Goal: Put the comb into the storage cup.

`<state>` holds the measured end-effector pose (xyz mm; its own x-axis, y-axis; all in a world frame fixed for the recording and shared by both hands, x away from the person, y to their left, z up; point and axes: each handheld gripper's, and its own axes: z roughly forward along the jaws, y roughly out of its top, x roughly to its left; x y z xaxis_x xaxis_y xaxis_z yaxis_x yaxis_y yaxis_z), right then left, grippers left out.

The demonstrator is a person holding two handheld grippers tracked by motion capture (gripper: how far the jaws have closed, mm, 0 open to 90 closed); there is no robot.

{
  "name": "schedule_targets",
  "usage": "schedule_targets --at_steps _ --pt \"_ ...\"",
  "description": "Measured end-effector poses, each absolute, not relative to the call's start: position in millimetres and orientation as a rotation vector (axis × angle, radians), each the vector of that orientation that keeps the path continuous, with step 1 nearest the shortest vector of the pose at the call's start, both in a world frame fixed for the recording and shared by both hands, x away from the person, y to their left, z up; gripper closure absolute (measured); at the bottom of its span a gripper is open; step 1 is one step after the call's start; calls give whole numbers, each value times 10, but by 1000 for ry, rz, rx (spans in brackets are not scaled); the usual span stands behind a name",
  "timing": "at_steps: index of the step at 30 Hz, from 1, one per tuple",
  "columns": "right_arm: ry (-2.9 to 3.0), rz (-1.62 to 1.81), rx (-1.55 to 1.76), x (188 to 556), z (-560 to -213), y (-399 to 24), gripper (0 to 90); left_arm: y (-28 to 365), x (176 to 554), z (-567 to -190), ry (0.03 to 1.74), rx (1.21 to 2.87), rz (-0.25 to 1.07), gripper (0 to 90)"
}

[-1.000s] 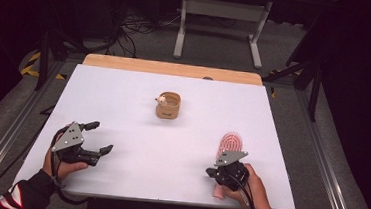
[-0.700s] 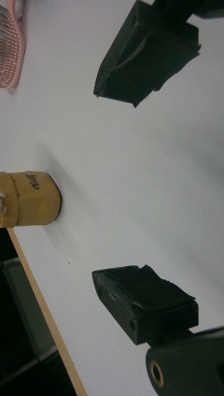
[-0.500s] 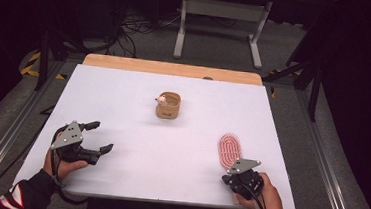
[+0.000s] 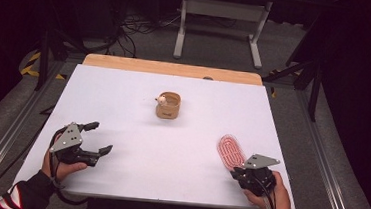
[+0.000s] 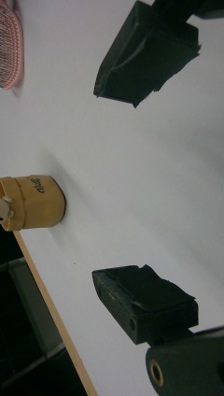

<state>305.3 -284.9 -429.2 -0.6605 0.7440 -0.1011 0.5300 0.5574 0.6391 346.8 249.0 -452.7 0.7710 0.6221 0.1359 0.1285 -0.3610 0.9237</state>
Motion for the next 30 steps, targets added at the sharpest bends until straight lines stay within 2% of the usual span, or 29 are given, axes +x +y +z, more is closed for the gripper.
schedule_targets --at_steps 3,6,7,8,9,13,18,26,27,30 --pt "2342 811 1119 3006 -4200 -2926 600 2519 3437 -4525 569 1902 586 123" --pt "2270 777 1249 3018 -4193 -3011 344 2545 3415 -4526 569 1903 594 119" --pt "2270 777 1249 3018 -4193 -3011 344 2545 3415 -4526 569 1903 594 119" --pt "2255 760 1278 3023 -4201 -3022 294 2557 3404 -4533 572 1905 595 119" --pt "2252 711 1350 3062 -4239 -3044 173 2561 3396 -4538 575 1905 594 117" --pt "2295 698 1407 3128 -4313 -3024 130 2593 3357 -4565 581 1921 597 116" --pt "2300 648 1470 3228 -4429 -3033 126 2587 3348 -4573 582 1928 591 116" --pt "2312 606 1478 3293 -4472 -3061 175 2549 3365 -4588 573 1939 577 116" --pt "2318 598 1478 3297 -4468 -3053 197 2549 3365 -4588 573 1939 577 116" --pt "2348 610 1439 3282 -4440 -3020 337 2524 3364 -4593 561 1952 576 116"
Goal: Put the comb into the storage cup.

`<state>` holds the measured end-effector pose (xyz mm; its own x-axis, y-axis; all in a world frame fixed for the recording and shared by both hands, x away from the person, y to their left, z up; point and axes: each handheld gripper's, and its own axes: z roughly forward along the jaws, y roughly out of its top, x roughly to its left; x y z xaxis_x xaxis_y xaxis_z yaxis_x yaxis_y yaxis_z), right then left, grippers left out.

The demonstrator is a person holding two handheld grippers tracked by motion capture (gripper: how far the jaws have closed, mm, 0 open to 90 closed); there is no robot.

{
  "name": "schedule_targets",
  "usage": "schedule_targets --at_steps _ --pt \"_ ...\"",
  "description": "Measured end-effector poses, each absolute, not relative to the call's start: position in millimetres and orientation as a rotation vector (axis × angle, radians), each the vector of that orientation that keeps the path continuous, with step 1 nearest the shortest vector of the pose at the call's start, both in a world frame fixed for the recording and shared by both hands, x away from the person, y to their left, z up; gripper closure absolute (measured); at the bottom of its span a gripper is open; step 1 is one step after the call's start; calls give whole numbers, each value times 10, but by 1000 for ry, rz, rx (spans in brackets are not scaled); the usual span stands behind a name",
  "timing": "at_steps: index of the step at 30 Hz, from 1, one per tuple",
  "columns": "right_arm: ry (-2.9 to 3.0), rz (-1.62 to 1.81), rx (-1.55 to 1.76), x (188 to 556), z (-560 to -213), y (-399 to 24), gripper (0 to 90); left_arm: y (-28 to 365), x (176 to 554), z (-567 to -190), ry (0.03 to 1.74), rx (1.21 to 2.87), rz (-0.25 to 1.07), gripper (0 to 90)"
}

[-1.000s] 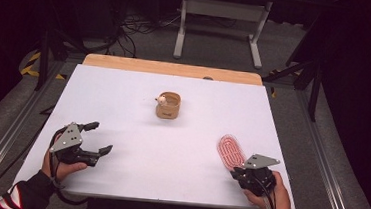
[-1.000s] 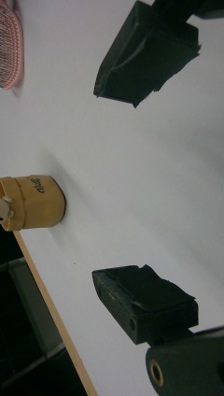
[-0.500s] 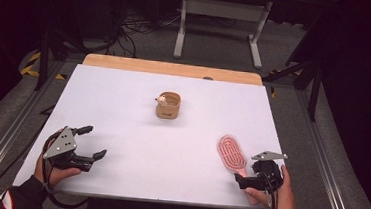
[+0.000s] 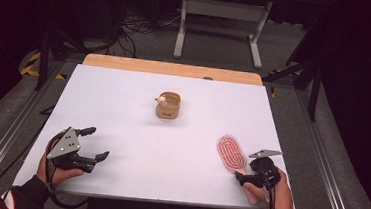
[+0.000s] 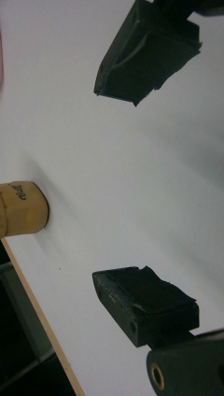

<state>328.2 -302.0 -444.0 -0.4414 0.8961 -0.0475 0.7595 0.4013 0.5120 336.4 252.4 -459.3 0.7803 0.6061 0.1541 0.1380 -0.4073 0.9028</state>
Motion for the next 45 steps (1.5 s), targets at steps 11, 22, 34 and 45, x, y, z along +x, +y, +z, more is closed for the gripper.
schedule_targets --at_steps 11,22,34,45 --pt "2387 634 1385 3287 -4411 -2962 673 2426 3368 -4638 532 1997 549 116" --pt "2354 734 1326 3259 -4436 -2988 694 2426 3371 -4642 532 2000 542 116" --pt "2181 871 1250 3206 -4345 -3017 695 2420 3375 -4642 536 2001 547 116" --pt "2020 1003 1182 3164 -4215 -3028 695 2405 3384 -4639 534 1994 543 118"
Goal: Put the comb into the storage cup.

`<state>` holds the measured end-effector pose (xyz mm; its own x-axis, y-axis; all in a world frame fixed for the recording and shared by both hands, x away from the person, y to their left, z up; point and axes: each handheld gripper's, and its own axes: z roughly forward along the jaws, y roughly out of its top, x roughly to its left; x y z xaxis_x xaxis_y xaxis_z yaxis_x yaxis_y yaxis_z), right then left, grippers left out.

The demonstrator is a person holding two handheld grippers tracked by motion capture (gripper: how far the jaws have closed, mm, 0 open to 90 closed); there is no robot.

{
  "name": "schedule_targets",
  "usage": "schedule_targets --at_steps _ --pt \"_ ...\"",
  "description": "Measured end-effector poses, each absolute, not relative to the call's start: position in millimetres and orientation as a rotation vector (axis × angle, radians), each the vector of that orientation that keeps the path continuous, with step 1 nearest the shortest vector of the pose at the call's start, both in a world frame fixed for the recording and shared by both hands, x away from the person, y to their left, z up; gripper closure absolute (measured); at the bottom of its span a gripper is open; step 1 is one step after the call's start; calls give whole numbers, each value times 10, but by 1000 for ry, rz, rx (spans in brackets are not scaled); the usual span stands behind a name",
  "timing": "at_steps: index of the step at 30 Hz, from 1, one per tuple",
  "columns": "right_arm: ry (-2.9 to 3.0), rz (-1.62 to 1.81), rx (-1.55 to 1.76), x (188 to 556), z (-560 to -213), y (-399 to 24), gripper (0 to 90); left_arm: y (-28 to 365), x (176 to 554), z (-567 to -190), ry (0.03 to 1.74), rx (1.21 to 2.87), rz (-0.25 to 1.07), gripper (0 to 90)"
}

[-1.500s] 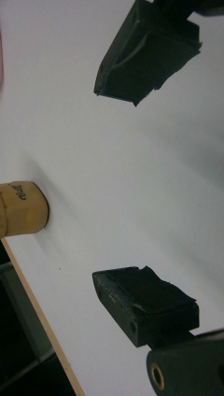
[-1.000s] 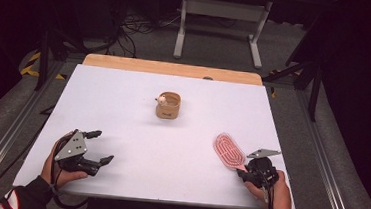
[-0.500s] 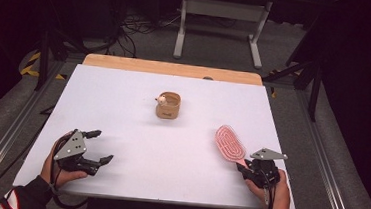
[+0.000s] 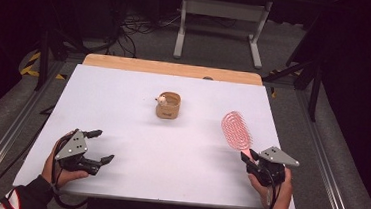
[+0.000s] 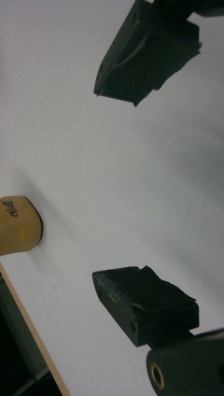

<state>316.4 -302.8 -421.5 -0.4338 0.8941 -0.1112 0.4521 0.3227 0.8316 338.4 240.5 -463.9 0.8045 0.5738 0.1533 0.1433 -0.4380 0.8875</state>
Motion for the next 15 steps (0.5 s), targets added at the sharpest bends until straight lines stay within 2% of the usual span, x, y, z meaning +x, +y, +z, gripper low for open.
schedule_targets --at_steps 15 --pt "1919 1053 1135 3242 -4131 -2929 695 2389 3402 -4632 534 1981 535 115"
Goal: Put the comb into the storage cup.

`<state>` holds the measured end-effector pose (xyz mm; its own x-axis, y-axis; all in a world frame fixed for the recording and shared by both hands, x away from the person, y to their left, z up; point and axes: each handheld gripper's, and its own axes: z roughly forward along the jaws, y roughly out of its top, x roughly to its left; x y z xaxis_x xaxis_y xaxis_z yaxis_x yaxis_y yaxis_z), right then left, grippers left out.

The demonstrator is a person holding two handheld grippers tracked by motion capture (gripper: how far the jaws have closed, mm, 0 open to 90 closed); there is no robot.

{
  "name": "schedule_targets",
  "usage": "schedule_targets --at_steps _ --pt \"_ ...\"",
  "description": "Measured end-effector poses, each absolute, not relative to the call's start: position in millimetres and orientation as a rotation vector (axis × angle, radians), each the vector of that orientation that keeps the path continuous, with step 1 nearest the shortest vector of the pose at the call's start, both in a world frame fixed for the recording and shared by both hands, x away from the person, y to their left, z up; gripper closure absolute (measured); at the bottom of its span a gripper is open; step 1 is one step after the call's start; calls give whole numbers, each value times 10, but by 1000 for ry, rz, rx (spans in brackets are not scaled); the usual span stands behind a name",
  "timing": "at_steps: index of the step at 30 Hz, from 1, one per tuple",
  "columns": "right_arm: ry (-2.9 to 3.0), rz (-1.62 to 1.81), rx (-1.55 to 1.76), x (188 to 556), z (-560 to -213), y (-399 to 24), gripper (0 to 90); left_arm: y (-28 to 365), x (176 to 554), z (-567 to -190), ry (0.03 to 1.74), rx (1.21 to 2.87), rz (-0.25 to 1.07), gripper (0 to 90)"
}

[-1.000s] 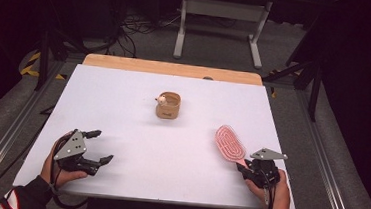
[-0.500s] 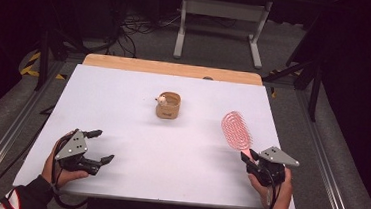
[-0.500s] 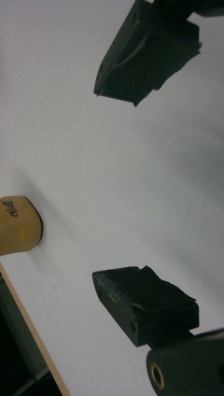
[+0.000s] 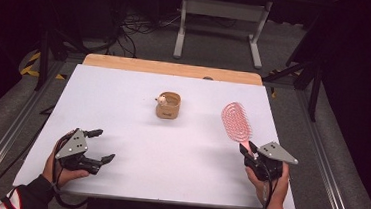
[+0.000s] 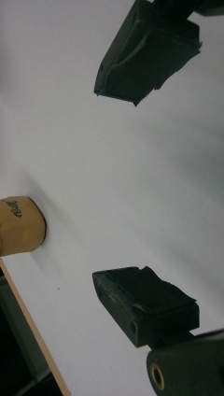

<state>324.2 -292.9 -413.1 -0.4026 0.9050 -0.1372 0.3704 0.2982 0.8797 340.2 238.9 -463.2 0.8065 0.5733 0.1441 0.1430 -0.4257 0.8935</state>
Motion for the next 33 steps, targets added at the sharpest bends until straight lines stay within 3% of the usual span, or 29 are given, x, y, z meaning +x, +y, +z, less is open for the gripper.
schedule_targets --at_steps 20,33 --pt "1770 1150 986 3425 -4076 -2694 696 2363 3422 -4632 523 1988 534 115" --pt "1791 1189 845 3577 -4132 -2193 696 2294 3468 -4593 515 1962 535 115"
